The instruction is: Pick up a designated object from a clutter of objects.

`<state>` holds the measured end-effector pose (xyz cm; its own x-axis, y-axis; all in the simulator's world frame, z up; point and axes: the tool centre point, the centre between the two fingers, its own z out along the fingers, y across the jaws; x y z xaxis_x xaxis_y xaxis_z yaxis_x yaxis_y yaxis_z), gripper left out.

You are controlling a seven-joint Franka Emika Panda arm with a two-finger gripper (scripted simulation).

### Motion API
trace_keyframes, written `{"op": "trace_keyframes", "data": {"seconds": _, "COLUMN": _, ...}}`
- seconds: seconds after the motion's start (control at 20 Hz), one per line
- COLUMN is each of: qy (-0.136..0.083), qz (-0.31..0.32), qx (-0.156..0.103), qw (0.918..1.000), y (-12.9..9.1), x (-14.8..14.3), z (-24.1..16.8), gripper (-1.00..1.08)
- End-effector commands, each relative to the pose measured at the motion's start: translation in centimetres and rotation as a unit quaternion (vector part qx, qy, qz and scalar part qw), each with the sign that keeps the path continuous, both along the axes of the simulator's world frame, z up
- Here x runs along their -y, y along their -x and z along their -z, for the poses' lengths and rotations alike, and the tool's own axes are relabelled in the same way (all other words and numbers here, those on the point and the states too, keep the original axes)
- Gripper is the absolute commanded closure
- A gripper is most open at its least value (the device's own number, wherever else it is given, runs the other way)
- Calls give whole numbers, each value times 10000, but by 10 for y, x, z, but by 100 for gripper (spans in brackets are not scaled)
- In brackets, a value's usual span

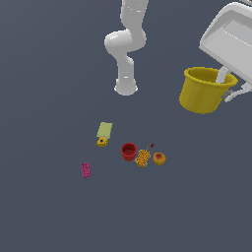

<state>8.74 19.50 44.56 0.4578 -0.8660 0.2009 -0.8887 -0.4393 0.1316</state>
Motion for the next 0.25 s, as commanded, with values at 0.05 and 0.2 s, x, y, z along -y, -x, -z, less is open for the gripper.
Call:
{"op": "trace_keyframes", "data": {"seconds": 0.05, "qy": -1, "qz": 4, "qx": 12, "qw": 10000, "y": 0, "x": -2, "z": -5, "gripper": 108}}
{"op": "trace_keyframes", "data": {"seconds": 0.2, "qy": -1, "qz": 4, "qx": 12, "qw": 10000, "y": 0, "x": -3, "z": -5, "gripper": 108}}
